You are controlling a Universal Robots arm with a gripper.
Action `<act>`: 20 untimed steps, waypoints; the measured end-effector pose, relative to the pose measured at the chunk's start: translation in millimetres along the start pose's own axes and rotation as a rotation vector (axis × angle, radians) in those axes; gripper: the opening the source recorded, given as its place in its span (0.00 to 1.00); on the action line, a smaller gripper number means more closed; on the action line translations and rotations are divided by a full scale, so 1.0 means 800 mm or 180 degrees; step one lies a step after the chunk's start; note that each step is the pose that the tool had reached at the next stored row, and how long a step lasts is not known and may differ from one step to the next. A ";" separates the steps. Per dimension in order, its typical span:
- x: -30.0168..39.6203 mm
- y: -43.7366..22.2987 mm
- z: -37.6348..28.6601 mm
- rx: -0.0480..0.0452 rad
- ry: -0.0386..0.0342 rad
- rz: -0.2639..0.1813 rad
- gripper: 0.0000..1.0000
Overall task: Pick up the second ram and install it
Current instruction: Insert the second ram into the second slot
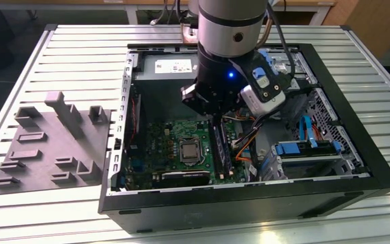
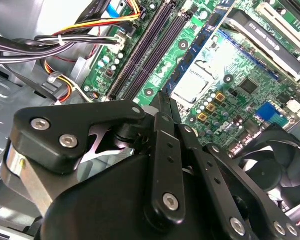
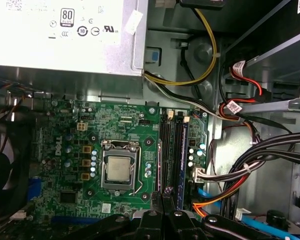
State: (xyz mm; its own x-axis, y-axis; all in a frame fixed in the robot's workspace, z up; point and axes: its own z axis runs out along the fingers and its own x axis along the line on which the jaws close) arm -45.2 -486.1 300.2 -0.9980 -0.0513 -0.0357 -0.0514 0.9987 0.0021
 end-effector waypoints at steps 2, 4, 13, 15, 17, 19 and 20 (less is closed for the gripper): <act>-0.0001 0.0000 0.0007 0.0000 0.0000 0.0000 0.11; -0.0001 0.0000 0.0014 -0.0001 0.0000 0.0000 0.11; 0.0000 0.0000 0.0043 -0.0006 0.0000 0.0000 0.11; 0.0000 0.0000 0.0053 -0.0008 -0.0001 0.0000 0.11; 0.0001 0.0000 0.0066 -0.0008 0.0000 0.0000 0.11; 0.0002 0.0000 0.0082 -0.0010 -0.0001 0.0000 0.11; 0.0002 0.0000 0.0090 -0.0010 -0.0001 0.0001 0.11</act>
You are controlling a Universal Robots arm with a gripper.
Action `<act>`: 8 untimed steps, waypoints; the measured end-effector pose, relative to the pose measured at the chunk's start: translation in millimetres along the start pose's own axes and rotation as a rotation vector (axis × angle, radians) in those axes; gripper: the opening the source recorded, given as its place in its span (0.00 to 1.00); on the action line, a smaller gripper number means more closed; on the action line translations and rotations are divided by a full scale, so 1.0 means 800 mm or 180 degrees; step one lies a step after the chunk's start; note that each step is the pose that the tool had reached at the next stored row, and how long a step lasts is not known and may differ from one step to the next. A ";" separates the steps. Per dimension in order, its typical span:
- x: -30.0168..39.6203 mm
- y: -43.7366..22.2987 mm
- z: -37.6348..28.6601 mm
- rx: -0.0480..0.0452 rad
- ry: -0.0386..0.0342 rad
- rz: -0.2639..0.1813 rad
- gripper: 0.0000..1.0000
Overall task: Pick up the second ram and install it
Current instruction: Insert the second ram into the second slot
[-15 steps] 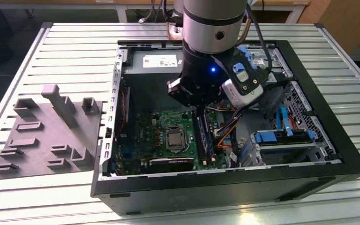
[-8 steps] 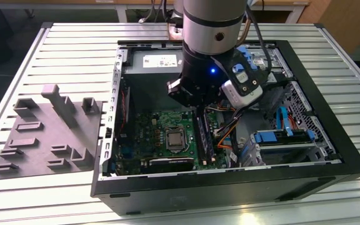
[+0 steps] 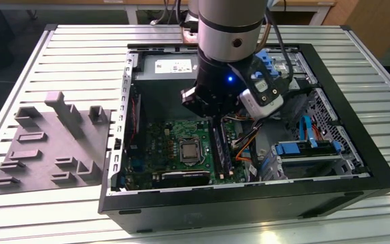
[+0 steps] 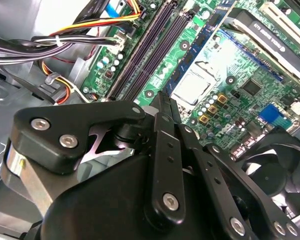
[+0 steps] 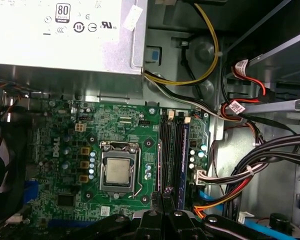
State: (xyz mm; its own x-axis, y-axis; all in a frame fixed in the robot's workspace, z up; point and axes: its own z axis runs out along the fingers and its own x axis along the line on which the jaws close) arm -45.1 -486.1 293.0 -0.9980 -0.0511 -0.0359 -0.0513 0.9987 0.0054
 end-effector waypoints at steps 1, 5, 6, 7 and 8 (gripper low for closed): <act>0.0000 0.0000 0.0008 0.0000 0.0000 0.0000 0.11; 0.0001 0.0000 0.0044 0.0000 0.0000 0.0007 0.11; 0.0002 0.0000 0.0053 0.0000 0.0000 0.0011 0.11; 0.0002 0.0000 0.0062 0.0000 0.0000 0.0015 0.11; 0.0002 0.0000 0.0071 0.0000 0.0000 0.0023 0.11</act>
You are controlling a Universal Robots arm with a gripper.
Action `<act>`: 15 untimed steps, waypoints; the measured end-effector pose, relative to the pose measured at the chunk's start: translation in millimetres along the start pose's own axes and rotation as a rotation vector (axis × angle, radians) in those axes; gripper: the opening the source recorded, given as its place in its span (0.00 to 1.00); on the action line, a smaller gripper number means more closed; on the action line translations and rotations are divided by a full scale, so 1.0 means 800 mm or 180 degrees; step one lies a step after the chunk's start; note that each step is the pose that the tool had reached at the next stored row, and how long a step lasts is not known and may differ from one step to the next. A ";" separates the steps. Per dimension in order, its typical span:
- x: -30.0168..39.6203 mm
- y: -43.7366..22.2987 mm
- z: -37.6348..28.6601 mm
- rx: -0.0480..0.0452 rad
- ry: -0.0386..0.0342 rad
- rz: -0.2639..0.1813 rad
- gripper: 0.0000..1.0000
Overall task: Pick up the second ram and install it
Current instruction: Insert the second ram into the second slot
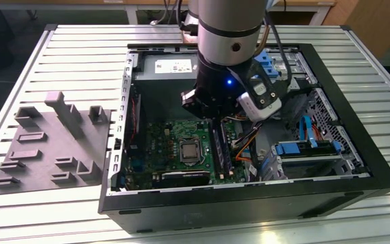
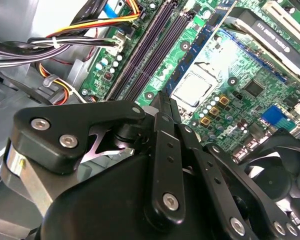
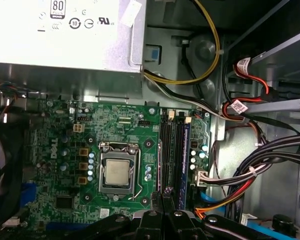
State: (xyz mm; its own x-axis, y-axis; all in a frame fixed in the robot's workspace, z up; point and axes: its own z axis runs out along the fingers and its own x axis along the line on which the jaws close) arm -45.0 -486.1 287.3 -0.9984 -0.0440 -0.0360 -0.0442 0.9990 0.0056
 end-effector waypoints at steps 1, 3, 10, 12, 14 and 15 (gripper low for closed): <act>0.0000 0.0000 0.0008 0.0000 0.0000 0.0009 0.11; 0.0001 0.0000 0.0024 0.0001 0.0000 0.0023 0.11; 0.0003 0.0000 0.0097 -0.0001 0.0000 0.0069 0.11; 0.0004 -0.0001 0.0117 0.0000 -0.0001 0.0084 0.11; 0.0004 -0.0001 0.0132 0.0000 0.0000 0.0094 0.11; 0.0004 -0.0001 0.0138 0.0000 -0.0001 0.0098 0.11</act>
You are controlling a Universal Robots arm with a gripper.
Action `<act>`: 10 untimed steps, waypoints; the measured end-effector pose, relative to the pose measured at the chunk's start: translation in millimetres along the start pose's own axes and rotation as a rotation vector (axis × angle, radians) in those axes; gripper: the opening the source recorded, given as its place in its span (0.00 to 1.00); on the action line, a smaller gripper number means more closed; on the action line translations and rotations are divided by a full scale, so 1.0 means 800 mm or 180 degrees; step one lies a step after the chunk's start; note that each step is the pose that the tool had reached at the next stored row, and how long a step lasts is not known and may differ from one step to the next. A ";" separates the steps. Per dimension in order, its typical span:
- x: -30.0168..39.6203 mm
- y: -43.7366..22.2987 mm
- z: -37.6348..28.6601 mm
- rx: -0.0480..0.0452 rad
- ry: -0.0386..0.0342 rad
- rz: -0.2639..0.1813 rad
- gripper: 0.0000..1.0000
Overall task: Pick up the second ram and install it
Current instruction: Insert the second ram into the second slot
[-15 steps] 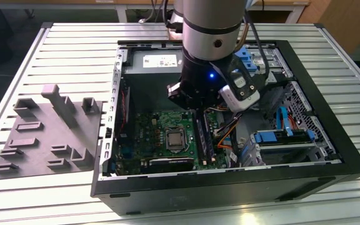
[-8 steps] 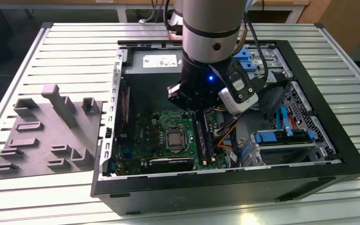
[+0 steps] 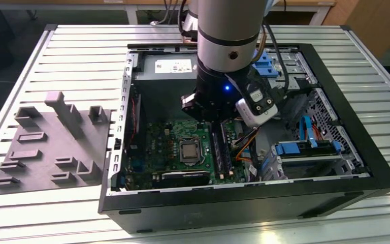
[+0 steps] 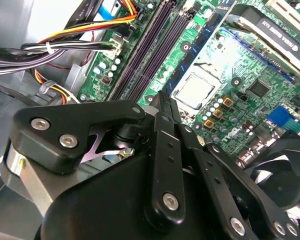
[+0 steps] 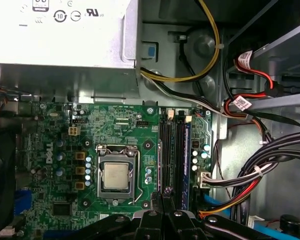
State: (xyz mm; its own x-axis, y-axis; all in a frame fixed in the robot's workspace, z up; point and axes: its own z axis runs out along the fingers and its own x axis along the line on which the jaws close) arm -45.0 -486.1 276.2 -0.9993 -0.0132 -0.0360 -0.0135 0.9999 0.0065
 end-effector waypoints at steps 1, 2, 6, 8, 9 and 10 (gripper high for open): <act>0.0000 0.0000 0.0006 0.0000 0.0000 0.0004 0.11; 0.0001 0.0000 0.0011 0.0001 0.0000 0.0008 0.11; 0.0001 0.0000 0.0025 0.0001 0.0000 0.0021 0.11; 0.0001 0.0000 0.0033 0.0001 0.0000 0.0027 0.11; 0.0001 0.0000 0.0037 0.0001 0.0000 0.0030 0.11; 0.0001 0.0000 0.0041 0.0001 0.0000 0.0033 0.11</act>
State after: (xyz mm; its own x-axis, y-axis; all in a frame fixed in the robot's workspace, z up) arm -45.0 -486.1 273.0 -0.9993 -0.0030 -0.0359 -0.0032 1.0000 0.0065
